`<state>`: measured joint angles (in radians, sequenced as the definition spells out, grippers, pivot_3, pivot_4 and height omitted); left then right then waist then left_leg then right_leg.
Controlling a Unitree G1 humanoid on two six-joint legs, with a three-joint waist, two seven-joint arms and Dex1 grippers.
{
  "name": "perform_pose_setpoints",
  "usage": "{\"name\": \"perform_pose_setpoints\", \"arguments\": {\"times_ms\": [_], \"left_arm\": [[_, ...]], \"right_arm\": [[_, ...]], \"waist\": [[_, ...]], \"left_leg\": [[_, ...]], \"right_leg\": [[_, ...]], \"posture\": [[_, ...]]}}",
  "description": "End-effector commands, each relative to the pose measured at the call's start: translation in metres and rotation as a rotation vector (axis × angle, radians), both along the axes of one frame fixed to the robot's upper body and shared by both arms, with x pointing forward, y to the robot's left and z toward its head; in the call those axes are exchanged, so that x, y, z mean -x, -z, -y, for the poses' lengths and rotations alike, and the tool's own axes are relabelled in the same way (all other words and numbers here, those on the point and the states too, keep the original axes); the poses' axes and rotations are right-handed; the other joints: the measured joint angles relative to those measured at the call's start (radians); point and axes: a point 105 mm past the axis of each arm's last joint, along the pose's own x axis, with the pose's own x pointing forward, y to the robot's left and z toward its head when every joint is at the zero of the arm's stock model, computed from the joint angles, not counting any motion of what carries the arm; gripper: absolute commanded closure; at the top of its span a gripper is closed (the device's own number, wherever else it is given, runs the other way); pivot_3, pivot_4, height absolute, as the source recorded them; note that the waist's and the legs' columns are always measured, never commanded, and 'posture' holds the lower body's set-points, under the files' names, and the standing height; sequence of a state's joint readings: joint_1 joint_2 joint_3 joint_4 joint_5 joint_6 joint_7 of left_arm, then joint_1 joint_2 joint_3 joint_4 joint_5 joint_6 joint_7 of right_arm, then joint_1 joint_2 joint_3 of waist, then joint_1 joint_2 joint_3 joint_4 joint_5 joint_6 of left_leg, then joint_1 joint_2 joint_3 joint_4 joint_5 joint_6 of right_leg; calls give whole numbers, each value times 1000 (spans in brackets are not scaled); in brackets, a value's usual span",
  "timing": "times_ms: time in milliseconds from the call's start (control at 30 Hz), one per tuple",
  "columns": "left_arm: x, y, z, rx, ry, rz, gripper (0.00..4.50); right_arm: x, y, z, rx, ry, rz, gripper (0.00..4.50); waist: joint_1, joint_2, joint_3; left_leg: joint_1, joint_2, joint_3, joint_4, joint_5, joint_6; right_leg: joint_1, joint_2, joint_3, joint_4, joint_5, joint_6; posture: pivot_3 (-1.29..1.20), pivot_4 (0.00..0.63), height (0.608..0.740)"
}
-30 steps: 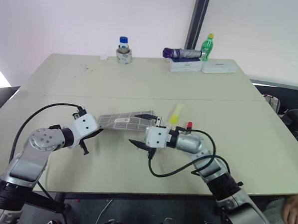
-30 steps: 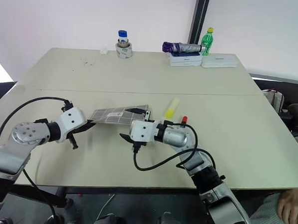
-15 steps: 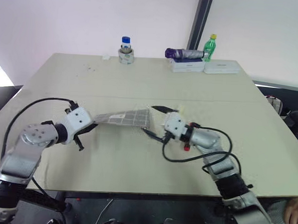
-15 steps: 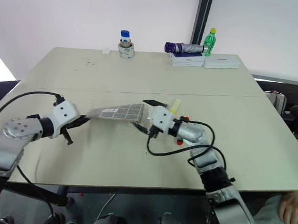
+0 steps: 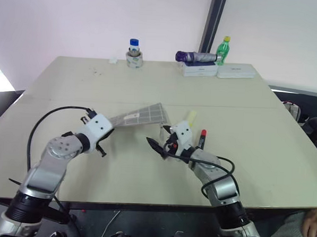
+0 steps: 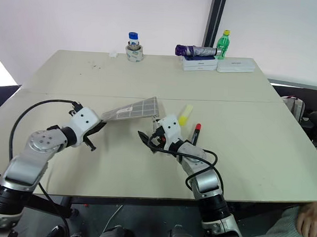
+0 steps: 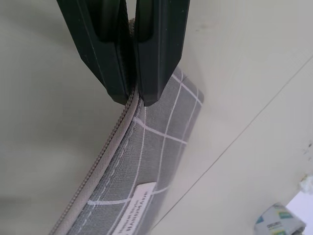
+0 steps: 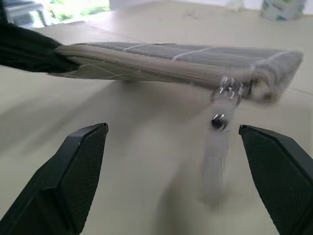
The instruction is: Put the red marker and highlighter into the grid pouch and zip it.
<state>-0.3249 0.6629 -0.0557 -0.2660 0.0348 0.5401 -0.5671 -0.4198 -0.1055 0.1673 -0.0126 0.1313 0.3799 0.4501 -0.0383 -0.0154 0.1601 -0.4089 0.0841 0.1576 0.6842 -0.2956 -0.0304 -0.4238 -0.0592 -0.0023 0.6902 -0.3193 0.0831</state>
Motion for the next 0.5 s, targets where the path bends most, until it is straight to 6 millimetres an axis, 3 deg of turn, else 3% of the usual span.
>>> {"name": "perform_pose_setpoints", "arguments": {"times_ms": [33, 233, 267, 367, 500], "left_arm": [[1, -12, 4, -1, -16, 62, 4500], [2, -10, 11, 8, -6, 58, 4500], [2, -10, 11, 9, -7, 58, 4500], [2, -10, 12, 12, -1, 57, 4500], [1, -9, 11, 10, -4, 58, 4500]], "right_arm": [[-2, -10, -3, -65, 34, 3, 54], [-7, -9, -6, -78, 70, -10, 54], [-7, -9, -6, -78, 72, -12, 286], [-11, -10, -7, -103, 80, -27, 1384], [-12, -7, -7, -85, 84, -37, 3569]], "waist": [[-1, 0, 0], [-3, 0, 0], [-3, 0, 0], [-4, 0, 0], [-3, 0, 0]], "left_leg": [[0, 0, 0, 0, 0, 0], [0, 0, 0, 0, 0, 0], [0, 0, 0, 0, 0, 0], [0, 0, 0, 0, 0, 0], [0, 0, 0, 0, 0, 0]], "right_leg": [[0, 0, 0, 0, 0, 0], [0, 0, 0, 0, 0, 0], [0, 0, 0, 0, 0, 0], [0, 0, 0, 0, 0, 0], [0, 0, 0, 0, 0, 0]], "posture": [[0, 150, 740], [0, 150, 740], [0, 150, 740], [0, 150, 740], [0, 150, 740]]}}
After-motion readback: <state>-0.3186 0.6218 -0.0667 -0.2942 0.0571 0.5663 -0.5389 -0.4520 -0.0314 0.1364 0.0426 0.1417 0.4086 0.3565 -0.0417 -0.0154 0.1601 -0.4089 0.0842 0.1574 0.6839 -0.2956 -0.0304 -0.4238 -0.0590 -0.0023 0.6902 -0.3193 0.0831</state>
